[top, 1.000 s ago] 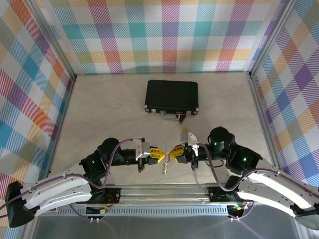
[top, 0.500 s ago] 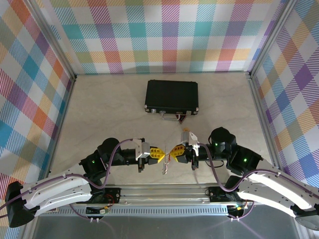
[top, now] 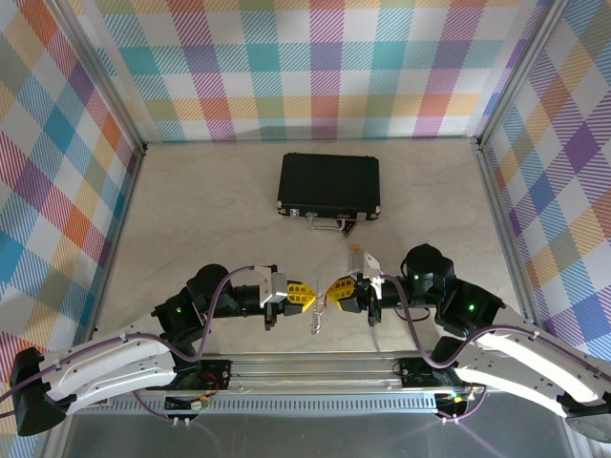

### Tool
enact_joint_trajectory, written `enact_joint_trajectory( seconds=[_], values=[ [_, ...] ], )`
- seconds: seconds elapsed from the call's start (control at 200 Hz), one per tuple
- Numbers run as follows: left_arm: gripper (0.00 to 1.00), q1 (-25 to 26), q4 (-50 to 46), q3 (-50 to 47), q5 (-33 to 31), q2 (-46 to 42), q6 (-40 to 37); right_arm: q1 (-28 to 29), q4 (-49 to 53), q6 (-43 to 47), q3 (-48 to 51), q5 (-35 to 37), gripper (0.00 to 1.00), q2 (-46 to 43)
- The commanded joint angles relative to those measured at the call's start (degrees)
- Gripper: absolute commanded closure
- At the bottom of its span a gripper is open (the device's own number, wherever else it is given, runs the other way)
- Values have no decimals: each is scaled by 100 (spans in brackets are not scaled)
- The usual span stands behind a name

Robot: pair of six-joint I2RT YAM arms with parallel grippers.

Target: Put the keys on the keyring

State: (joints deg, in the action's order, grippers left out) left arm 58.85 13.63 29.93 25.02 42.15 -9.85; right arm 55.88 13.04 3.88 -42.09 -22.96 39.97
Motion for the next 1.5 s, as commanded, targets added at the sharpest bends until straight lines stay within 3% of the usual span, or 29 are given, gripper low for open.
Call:
enact_joint_trajectory(
  seconds=[0.0,1.075,1.495],
  values=[
    [100,39,263,123,92,-58,39,24,-147,19,31,37,100,-50],
    [100,39,324,109,118,-66,62,27,-522,-137,177,-191,100,99],
    [100,39,351,85,91,-80,105,28,-609,-167,337,79,100,-228]
  ],
)
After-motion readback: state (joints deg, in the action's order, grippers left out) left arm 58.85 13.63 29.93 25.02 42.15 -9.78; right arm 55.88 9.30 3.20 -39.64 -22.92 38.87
